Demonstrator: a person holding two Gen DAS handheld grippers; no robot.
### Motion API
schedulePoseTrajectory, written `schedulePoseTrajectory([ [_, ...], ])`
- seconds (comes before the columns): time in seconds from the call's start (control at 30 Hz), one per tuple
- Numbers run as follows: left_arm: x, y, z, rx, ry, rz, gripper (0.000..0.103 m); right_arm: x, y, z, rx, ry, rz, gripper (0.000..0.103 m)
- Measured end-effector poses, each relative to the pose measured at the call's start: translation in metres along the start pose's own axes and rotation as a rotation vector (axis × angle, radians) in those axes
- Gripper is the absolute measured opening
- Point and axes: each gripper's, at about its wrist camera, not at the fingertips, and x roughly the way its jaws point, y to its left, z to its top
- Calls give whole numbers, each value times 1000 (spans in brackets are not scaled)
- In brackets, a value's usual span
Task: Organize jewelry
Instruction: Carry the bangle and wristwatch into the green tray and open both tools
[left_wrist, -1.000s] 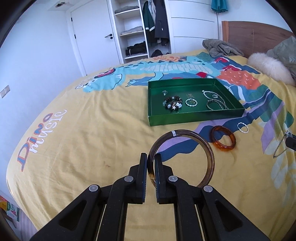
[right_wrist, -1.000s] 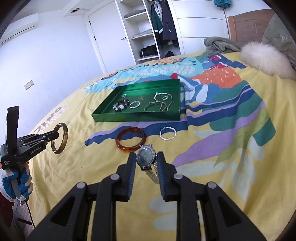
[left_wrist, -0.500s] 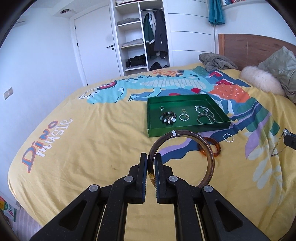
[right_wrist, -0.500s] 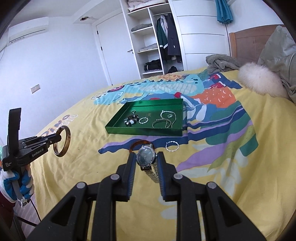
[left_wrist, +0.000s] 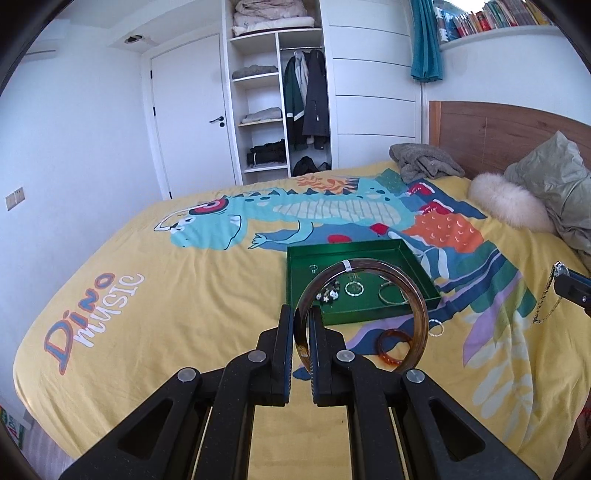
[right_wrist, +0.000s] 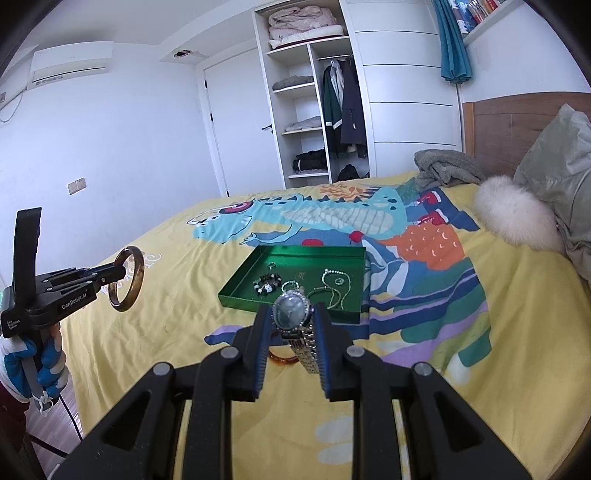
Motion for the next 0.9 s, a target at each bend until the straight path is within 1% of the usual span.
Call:
schedulePoseTrajectory([
  [0.27, 8, 0, 47, 8, -38, -1, 8, 13, 9, 50, -48, -41, 0, 21],
  [0.43, 29, -1, 65, 6, -36, -8, 8, 31, 11, 77, -69, -51, 9, 21],
  [0.53, 48, -2, 71, 3, -20, -9, 8, 48, 10, 88, -69, -47, 18, 21],
  [0.7, 93, -3, 80, -7, 18, -9, 8, 84, 4, 99, -65, -30, 21, 21],
  [0.9, 161, -16, 76, 7, 88, -14, 8, 143, -10, 94, -49, 18, 35, 21],
])
